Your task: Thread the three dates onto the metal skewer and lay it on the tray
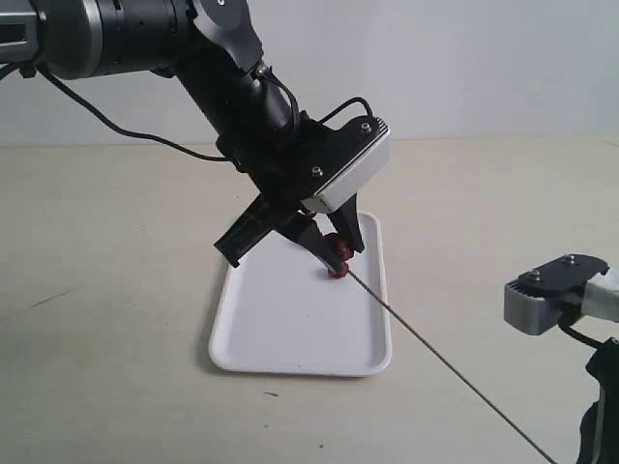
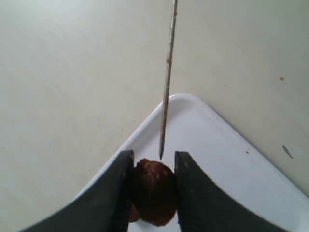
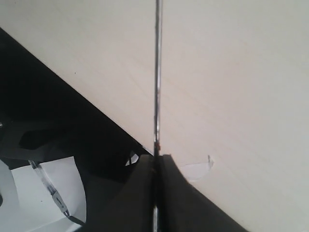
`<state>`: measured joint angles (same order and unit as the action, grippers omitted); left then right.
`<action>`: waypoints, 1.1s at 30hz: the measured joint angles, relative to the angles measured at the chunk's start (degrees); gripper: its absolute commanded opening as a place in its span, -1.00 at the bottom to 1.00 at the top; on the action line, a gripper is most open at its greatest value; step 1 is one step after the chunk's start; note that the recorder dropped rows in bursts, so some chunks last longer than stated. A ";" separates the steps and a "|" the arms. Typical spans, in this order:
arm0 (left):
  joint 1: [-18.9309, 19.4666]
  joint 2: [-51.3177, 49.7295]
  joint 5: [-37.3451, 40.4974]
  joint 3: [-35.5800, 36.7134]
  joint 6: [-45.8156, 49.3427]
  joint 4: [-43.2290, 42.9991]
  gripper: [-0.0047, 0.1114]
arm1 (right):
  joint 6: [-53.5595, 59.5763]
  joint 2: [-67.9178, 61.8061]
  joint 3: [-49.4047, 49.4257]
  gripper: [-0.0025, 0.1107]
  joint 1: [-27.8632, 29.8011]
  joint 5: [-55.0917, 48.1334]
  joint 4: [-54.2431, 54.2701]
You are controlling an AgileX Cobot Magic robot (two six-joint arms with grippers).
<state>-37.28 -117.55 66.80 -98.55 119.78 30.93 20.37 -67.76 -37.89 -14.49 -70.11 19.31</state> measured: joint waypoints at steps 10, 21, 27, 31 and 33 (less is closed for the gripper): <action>0.00 0.00 0.00 0.00 0.00 0.00 -0.41 | -1.20 1.26 0.00 -0.96 0.00 0.00 -1.09; 0.00 0.00 -0.14 0.00 0.00 0.14 -0.41 | 0.31 1.58 0.00 -0.96 0.00 0.00 3.28; 0.00 0.00 -0.41 0.00 0.00 0.64 -0.41 | -0.52 4.78 0.00 -0.96 0.00 0.00 0.30; 0.00 0.13 -1.09 0.00 0.00 0.94 -0.41 | -1.01 5.25 0.00 -0.96 0.00 0.00 -0.04; 0.00 0.13 -1.34 0.00 0.00 0.94 -0.41 | -1.26 5.25 0.00 -0.96 0.00 0.00 -0.18</action>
<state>-37.28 -117.42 65.46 -98.55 119.78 31.88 19.10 -62.51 -37.89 -14.49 -70.11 19.13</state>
